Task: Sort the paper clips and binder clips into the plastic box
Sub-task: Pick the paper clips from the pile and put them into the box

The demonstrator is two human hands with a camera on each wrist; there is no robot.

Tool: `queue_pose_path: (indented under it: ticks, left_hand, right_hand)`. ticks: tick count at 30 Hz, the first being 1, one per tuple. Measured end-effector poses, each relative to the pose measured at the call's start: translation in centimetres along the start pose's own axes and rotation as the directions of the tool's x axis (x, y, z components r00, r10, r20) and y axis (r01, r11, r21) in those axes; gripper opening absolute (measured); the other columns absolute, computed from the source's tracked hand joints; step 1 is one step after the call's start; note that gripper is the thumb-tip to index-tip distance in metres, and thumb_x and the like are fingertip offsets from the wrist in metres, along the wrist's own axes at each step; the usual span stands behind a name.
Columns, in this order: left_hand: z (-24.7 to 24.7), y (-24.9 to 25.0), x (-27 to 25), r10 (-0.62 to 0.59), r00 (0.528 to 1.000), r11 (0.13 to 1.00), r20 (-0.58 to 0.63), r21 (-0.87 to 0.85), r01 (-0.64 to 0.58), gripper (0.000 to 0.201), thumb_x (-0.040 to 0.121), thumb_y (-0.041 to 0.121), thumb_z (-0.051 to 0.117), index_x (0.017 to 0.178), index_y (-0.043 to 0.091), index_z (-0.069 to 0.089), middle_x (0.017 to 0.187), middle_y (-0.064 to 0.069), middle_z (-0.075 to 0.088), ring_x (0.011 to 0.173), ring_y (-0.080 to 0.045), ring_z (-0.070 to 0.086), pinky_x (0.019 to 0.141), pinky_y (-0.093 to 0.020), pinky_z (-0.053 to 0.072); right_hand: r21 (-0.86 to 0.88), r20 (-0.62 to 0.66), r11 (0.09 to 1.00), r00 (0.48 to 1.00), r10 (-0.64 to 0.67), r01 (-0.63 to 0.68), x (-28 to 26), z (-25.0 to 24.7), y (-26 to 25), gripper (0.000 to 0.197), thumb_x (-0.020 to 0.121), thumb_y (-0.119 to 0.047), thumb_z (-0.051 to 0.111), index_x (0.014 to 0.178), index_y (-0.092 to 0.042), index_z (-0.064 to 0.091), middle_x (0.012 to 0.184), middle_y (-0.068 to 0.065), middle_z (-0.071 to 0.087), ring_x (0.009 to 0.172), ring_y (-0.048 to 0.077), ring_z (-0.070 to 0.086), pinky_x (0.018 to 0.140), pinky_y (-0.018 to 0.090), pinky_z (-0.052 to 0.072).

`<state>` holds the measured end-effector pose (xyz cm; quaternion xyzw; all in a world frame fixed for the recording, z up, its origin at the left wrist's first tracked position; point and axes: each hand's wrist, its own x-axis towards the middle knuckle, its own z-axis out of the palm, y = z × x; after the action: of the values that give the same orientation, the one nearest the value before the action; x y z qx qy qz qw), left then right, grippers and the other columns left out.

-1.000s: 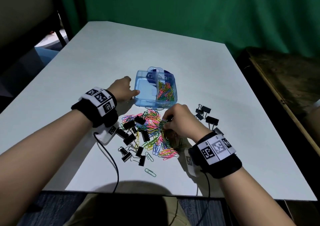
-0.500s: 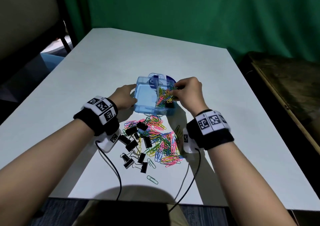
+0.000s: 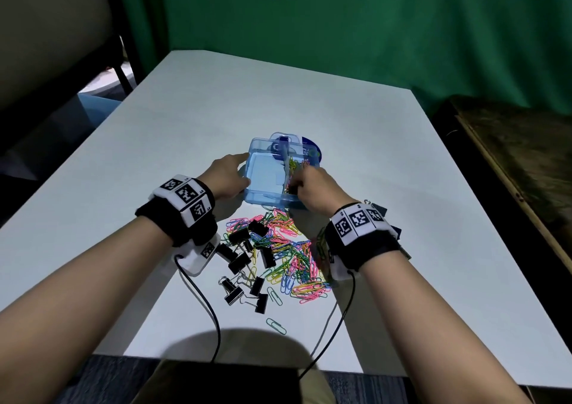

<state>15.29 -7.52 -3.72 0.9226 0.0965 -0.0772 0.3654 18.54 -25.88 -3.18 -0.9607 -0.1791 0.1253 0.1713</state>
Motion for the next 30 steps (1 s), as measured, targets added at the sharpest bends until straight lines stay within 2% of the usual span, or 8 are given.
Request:
queue_pose_path:
  ticks: [3,8,12,14,19,23,26,30]
  left_hand:
    - [0.0,-0.1,0.1,-0.011,1.0,1.0,0.004,-0.004,0.011,0.062,0.088,0.01,0.054,0.146,0.022,0.035,0.127,-0.019,0.059,0.114,-0.035,0.056,0.091,-0.031,0.043]
    - [0.1,-0.3,0.4,-0.011,1.0,1.0,0.003,0.013,0.011,0.063,0.088,0.012,0.055,0.147,0.021,0.033,0.133,-0.017,0.055,0.118,-0.033,0.054,0.097,-0.032,0.041]
    - [0.0,-0.3,0.3,-0.002,1.0,1.0,0.004,-0.005,0.002,0.062,0.089,0.014,0.056,0.146,0.022,0.034,0.129,-0.019,0.059,0.115,-0.033,0.057,0.095,-0.032,0.042]
    - [-0.2,-0.5,0.1,-0.011,1.0,1.0,0.001,-0.005,0.011,0.058,0.091,0.022,0.057,0.145,0.016,0.036,0.128,-0.018,0.059,0.116,-0.032,0.056,0.097,-0.033,0.042]
    - [-1.5,-0.9,-1.1,-0.073,0.996,0.994,-0.042,0.077,0.076,0.049,0.092,0.041,0.052,0.099,-0.006,0.064,0.093,-0.023,0.072,0.067,-0.026,0.057,0.074,-0.034,0.049]
    - [-2.1,-1.2,-2.9,-0.117,0.987,0.956,0.11,0.28,0.082,0.033,0.085,0.034,0.065,0.091,0.002,0.065,0.087,-0.015,0.072,0.067,-0.025,0.064,0.072,-0.034,0.056]
    - [-1.9,-1.5,-4.3,-0.162,0.971,0.918,0.178,0.387,0.082,0.026,0.08,0.03,0.069,0.09,0.006,0.066,0.086,-0.014,0.073,0.071,-0.026,0.07,0.069,-0.039,0.059]
    - [-1.4,-2.2,-5.6,-0.162,0.959,0.91,0.233,0.41,0.054,0.029,0.071,0.025,0.075,0.094,0.013,0.06,0.09,-0.006,0.069,0.082,-0.027,0.068,0.073,-0.038,0.058]
  right_hand:
    - [-0.014,0.011,1.0,1.0,0.012,-0.012,0.6,-0.2,0.6,0.02,0.075,0.002,0.042,0.078,-0.005,0.061,0.088,0.022,0.063,0.087,0.039,0.059,0.076,0.036,0.043]
    - [-0.026,-0.166,1.0,0.986,-0.016,0.012,0.7,-0.5,0.7,0.033,0.077,0.003,0.044,0.099,-0.001,0.067,0.101,0.023,0.067,0.097,0.041,0.058,0.088,0.041,0.046]
    - [-0.084,0.063,0.996,0.997,0.033,-0.028,1.0,-0.2,0.6,0.033,0.08,0.001,0.042,0.102,-0.005,0.064,0.11,0.02,0.063,0.11,0.039,0.053,0.106,0.05,0.033]
    - [-0.079,0.053,0.997,0.999,0.015,-0.011,0.7,-0.3,0.4,0.032,0.081,0.0,0.041,0.103,-0.007,0.064,0.112,0.018,0.063,0.112,0.038,0.052,0.108,0.051,0.031]
    - [0.118,-0.243,0.956,0.941,-0.236,0.27,-2.1,-0.8,-1.6,0.035,0.08,0.008,0.046,0.104,-0.002,0.069,0.112,0.014,0.067,0.108,0.029,0.058,0.091,0.034,0.047]
    - [0.114,0.027,0.938,0.943,-0.332,0.327,-4.9,0.5,-3.7,0.041,0.084,0.005,0.045,0.119,-0.006,0.063,0.124,0.011,0.063,0.115,0.026,0.057,0.097,0.028,0.044]
    - [0.006,0.301,0.922,0.878,-0.371,0.388,-5.5,2.0,-4.2,0.051,0.084,0.004,0.043,0.132,-0.011,0.053,0.135,0.01,0.053,0.126,0.027,0.047,0.108,0.036,0.038]
    - [-0.043,0.361,0.916,0.861,-0.358,0.398,-6.2,2.8,-2.8,0.049,0.078,0.006,0.046,0.121,-0.013,0.059,0.118,0.011,0.061,0.112,0.03,0.054,0.094,0.043,0.046]
